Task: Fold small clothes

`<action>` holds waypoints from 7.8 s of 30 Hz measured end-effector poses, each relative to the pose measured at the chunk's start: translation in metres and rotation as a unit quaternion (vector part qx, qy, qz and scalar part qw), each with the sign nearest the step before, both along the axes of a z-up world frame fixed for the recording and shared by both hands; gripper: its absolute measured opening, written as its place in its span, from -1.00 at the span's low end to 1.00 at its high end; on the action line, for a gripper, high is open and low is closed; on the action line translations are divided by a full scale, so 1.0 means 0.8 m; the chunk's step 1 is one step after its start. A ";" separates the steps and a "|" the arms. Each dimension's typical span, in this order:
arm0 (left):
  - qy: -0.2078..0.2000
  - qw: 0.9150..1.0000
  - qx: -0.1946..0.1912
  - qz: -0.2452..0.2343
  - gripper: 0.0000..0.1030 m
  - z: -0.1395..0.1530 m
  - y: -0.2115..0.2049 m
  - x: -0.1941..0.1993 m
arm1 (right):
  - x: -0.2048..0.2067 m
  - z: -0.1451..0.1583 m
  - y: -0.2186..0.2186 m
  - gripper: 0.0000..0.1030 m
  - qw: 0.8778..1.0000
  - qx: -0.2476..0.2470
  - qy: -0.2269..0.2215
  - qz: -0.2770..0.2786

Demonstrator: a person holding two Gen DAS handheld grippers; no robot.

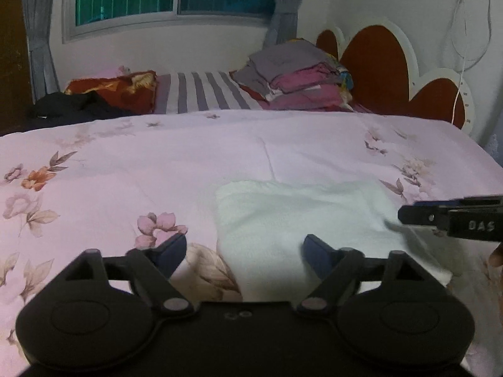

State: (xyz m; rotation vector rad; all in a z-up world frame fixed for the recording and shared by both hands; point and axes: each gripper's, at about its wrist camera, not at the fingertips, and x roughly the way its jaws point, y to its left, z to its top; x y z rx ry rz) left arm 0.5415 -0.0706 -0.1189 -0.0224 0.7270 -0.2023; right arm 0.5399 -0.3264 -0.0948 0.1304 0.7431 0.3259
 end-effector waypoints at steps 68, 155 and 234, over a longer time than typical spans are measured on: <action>0.121 0.978 -0.168 0.003 -0.37 -0.014 0.020 -0.026 | -0.028 -0.026 -0.021 -0.45 0.974 0.178 0.139 0.030; 0.034 0.998 -0.039 0.029 -0.39 0.022 0.378 -0.245 | -0.191 0.000 0.431 -0.50 0.994 -0.020 0.054 0.090; -0.118 0.989 0.037 0.080 0.99 0.188 0.231 -0.625 | -0.642 0.212 0.333 1.00 0.992 -0.037 -0.115 -0.028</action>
